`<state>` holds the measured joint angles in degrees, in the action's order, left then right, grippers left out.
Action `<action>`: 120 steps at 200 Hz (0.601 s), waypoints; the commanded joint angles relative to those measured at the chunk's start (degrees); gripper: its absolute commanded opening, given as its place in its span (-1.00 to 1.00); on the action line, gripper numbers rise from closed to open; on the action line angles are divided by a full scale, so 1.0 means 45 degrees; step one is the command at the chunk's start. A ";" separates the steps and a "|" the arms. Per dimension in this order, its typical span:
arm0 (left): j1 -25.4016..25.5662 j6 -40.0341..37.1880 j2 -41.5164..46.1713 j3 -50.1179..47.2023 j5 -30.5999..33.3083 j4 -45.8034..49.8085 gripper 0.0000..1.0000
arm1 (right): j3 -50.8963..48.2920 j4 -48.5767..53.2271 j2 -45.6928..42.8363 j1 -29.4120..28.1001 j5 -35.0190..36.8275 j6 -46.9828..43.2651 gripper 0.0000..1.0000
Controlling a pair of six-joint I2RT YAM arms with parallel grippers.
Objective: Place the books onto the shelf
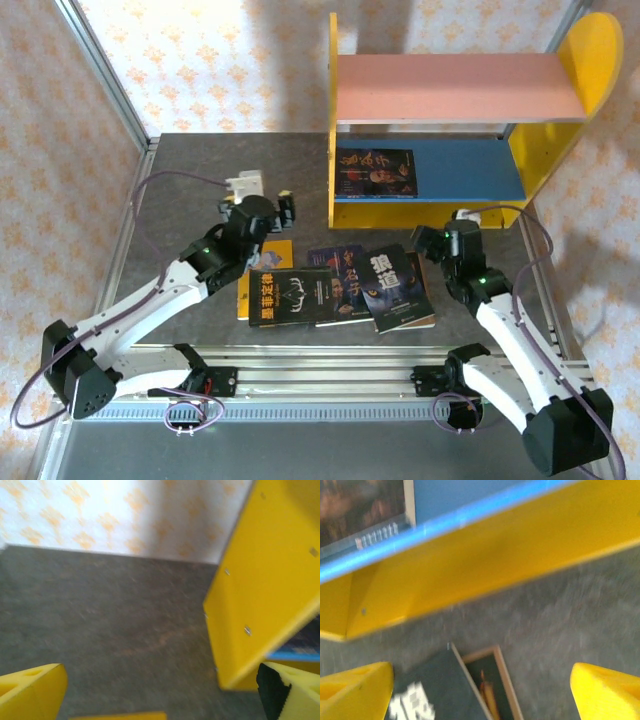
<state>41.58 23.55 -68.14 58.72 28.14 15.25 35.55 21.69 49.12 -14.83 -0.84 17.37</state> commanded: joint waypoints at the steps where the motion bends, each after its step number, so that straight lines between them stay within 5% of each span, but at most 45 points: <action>1: 0.1157 0.2413 -0.0996 0.1160 0.0455 0.3089 0.98 | 0.0032 0.2488 -0.0043 -0.0235 -0.1010 0.1016 0.78; 52: 0.2412 0.5047 -0.3859 0.3333 -0.2315 0.6182 0.98 | -0.0148 0.3243 0.0657 -0.0259 -0.2236 0.1258 0.67; 120: 0.3005 0.4995 -0.5637 0.4310 -0.6322 0.5359 0.99 | 0.0402 0.3324 0.2217 -0.0424 -0.2621 0.1124 0.53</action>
<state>55.13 44.49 -92.60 76.77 8.05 39.77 35.29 34.89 57.23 -16.47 -12.10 22.52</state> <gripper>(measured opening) 0.993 0.772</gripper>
